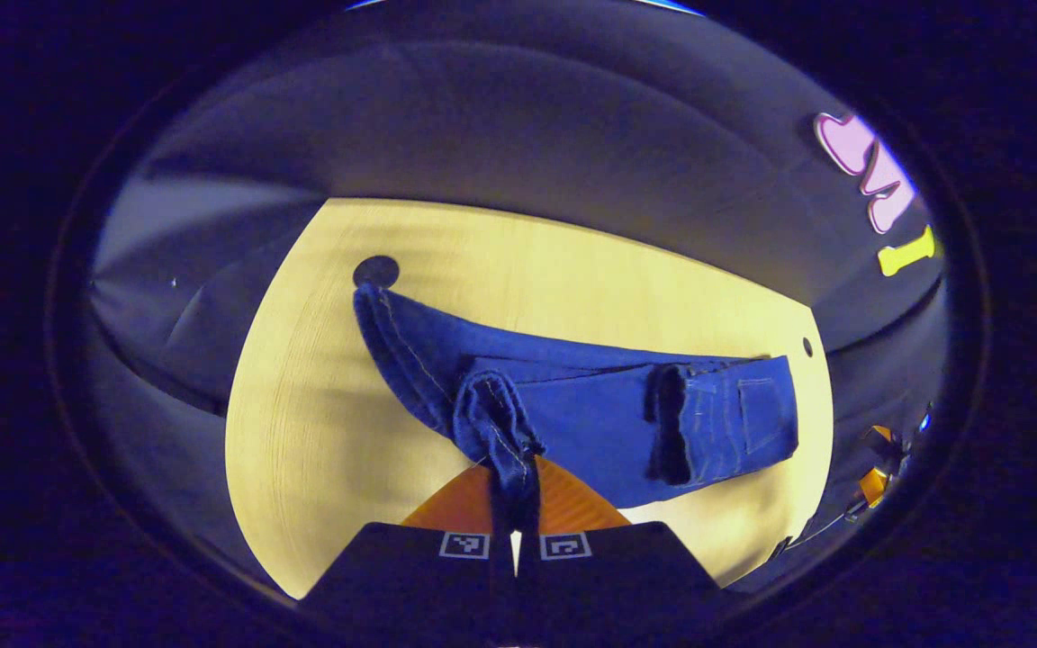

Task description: Grasp the waist and the cuffs of the jeans and fold them to make the two legs overlap; first hold the waist and fold one-third of the jeans toward the cuffs, then hold the cuffs and fold the remaining one-third in the same direction to finish folding.

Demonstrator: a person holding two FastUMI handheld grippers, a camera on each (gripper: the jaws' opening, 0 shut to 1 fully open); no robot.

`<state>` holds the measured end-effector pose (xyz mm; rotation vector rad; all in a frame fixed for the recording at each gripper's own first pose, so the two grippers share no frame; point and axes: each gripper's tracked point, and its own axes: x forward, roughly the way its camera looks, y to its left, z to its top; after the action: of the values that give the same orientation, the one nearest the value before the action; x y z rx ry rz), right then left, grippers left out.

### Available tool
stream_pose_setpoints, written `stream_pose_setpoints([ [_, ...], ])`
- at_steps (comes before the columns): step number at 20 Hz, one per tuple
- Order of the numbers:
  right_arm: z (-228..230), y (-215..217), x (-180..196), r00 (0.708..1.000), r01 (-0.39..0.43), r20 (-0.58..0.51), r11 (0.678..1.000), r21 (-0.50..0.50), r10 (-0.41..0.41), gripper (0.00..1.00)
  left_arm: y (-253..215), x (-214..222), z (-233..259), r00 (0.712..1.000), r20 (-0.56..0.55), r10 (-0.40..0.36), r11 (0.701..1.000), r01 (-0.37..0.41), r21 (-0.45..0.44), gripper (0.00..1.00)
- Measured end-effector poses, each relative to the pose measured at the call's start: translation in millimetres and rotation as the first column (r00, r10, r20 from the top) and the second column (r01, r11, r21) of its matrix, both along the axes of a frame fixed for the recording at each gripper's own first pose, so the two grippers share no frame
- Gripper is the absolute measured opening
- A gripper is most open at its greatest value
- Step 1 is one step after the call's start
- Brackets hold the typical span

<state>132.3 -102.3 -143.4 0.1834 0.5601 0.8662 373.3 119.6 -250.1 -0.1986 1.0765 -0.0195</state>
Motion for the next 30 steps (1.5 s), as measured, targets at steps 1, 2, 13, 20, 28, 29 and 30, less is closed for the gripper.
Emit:
stream_pose_setpoints([
  [1,4,-4,-1,1.000,0.001,0.009,1.000,-0.002,-0.001,0.98,-18,5,16,0.999,0.028,-0.018,1.000,0.019,-0.019,0.06],
  [2,7,-8,-2,1.000,0.004,0.016,1.000,-0.001,-0.004,0.98,-34,9,30,0.998,0.052,-0.041,0.999,0.043,-0.029,0.06],
  [13,38,-73,-10,0.992,0.091,0.081,0.996,0.015,-0.092,0.98,-272,19,91,0.904,0.174,-0.391,0.912,0.406,-0.054,0.06],
  [20,33,-136,-16,0.981,0.175,0.091,0.985,-0.004,-0.174,0.98,-366,3,-24,0.880,0.006,-0.476,0.879,0.475,0.029,0.06],
  [28,29,-177,-14,0.970,0.227,0.082,0.974,0.005,-0.227,0.98,-389,-39,-125,0.841,-0.155,-0.519,0.838,0.536,0.103,0.31],
  [29,29,-179,-13,0.970,0.229,0.083,0.973,0.005,-0.228,0.98,-388,-43,-134,0.838,-0.166,-0.520,0.831,0.541,0.129,0.78],
  [30,29,-181,-14,0.970,0.230,0.085,0.973,0.003,-0.229,0.98,-387,-43,-141,0.833,-0.157,-0.531,0.819,0.552,0.160,0.89],
])
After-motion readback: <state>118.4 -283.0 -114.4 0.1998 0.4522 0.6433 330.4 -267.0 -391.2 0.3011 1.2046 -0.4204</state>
